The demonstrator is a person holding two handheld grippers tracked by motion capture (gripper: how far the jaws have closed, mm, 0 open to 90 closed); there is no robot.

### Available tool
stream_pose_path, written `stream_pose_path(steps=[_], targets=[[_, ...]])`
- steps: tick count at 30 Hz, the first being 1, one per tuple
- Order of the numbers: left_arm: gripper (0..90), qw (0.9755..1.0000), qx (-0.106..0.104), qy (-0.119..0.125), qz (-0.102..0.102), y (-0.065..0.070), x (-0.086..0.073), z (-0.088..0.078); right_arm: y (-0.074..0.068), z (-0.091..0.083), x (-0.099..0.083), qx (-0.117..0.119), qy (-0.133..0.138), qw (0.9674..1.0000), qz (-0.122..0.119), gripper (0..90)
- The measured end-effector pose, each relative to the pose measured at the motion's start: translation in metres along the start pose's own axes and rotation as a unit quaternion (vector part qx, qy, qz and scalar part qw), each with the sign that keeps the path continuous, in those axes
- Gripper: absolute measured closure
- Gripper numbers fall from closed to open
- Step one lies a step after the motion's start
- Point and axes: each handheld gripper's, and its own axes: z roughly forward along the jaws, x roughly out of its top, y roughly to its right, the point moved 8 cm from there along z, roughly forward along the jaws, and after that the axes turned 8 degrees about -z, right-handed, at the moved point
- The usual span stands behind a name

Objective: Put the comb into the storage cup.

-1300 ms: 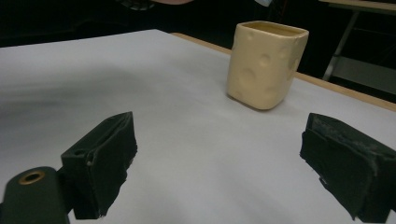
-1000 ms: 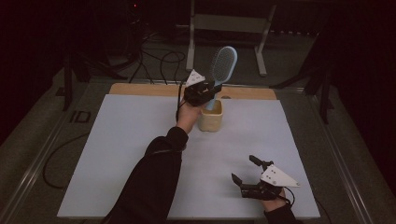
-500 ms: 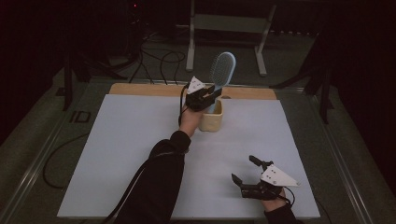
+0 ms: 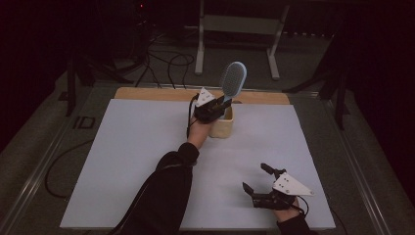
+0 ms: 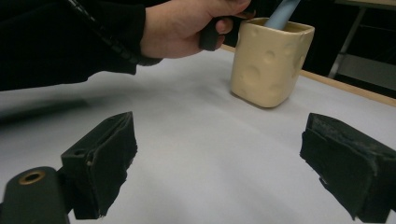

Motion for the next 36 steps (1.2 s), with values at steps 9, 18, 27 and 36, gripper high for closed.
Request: stream_pose_path(steps=[9, 18, 27, 36], targets=[[18.3, 0.9993, -0.035, -0.011, -0.005, 0.0, -0.003, -0.01, -0.001, 0.001, 0.0, 0.0, -0.001, 1.0, 0.0, 10.1], [0.0, 0.9984, -0.028, -0.046, -0.016, -0.006, -0.01, -0.01, -0.001, 0.001, 0.0, 0.001, -0.003, 1.0, -0.001, 10.1], [0.0, 0.9981, -0.016, -0.058, -0.015, -0.012, -0.014, -0.015, -0.001, 0.002, 0.0, 0.002, -0.002, 1.0, -0.001, 10.1], [0.0, 0.9982, -0.013, -0.056, -0.014, -0.015, -0.01, -0.02, -0.001, 0.002, 0.0, 0.0, -0.002, 1.0, -0.002, 10.1]])
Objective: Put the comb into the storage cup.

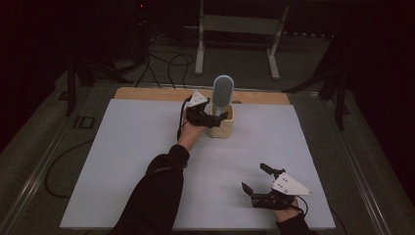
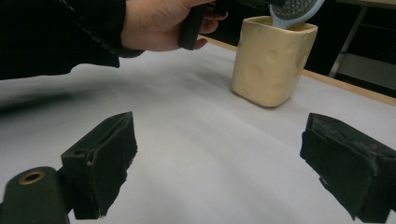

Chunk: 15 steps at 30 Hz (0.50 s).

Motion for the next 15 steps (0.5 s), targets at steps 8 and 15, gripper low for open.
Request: stream_pose_path(steps=[8, 15], targets=[[0.0, 1.0, 0.007, 0.001, -0.002, -0.0043, 0.0006, -0.0046, -0.0002, -0.0003, 0.0, 0.001, 0.0, 1.0, 0.0, 10.1], [0.0, 0.9999, -0.004, -0.009, 0.014, -0.0019, 0.0013, -0.0093, 0.0001, 0.0008, -0.0004, 0.001, 0.0, 1.0, 0.001, 10.1]])
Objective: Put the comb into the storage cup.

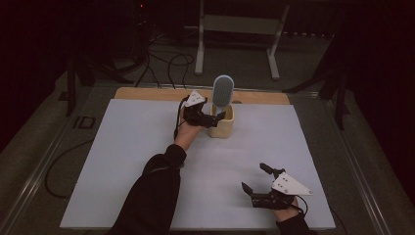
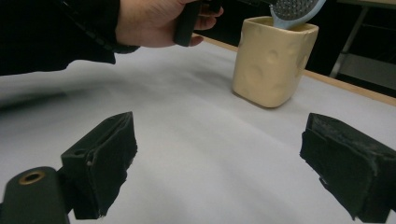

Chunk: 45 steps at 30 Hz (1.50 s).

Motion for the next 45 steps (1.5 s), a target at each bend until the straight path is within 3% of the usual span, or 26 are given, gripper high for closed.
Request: stream_pose_path(steps=[16, 30, 45], targets=[[0.0, 0.9991, -0.024, -0.032, 0.014, -0.001, -0.006, -0.028, -0.001, 0.003, 0.0, 0.003, -0.003, 1.0, 0.001, 10.1], [0.0, 0.998, -0.042, -0.037, 0.03, 0.0, -0.006, -0.068, 0.001, 0.005, -0.002, 0.001, -0.009, 1.0, 0.002, 10.1], [0.0, 0.9973, -0.037, -0.054, 0.034, -0.007, -0.014, -0.114, -0.001, 0.007, -0.002, 0.003, -0.012, 0.9999, -0.004, 10.1]])
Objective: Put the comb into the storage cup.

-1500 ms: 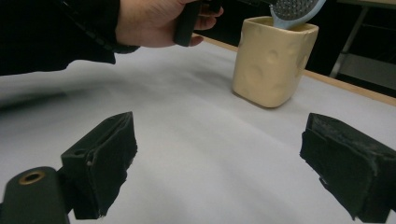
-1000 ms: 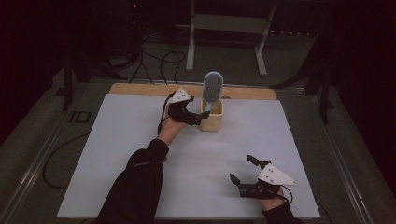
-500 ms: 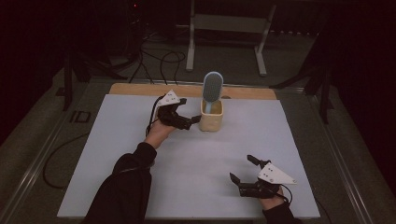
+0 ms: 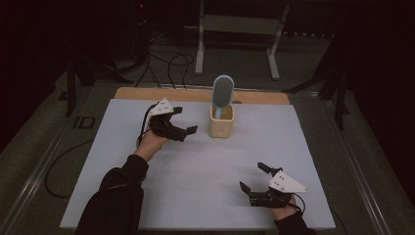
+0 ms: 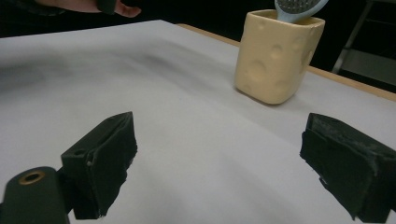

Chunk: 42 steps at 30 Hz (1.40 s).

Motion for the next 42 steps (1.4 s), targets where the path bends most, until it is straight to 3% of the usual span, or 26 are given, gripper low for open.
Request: stream_pose_path(steps=[10, 26, 30, 42], targets=[[0.0, 0.9998, -0.001, -0.018, 0.002, 0.002, -0.017, -0.024, -0.001, 0.001, 0.0, 0.001, -0.001, 1.0, 0.0, 10.1], [0.0, 0.9998, 0.012, -0.015, -0.006, 0.0, -0.043, -0.073, -0.002, 0.003, 0.001, 0.003, -0.003, 1.0, -0.002, 10.1], [0.0, 0.9995, 0.019, -0.026, -0.005, 0.0, -0.054, -0.083, -0.002, 0.003, 0.0, 0.003, -0.005, 1.0, -0.002, 10.1], [0.0, 0.9991, 0.029, -0.026, -0.015, 0.001, -0.086, -0.116, -0.002, 0.004, 0.001, 0.001, -0.002, 1.0, -0.005, 10.1]])
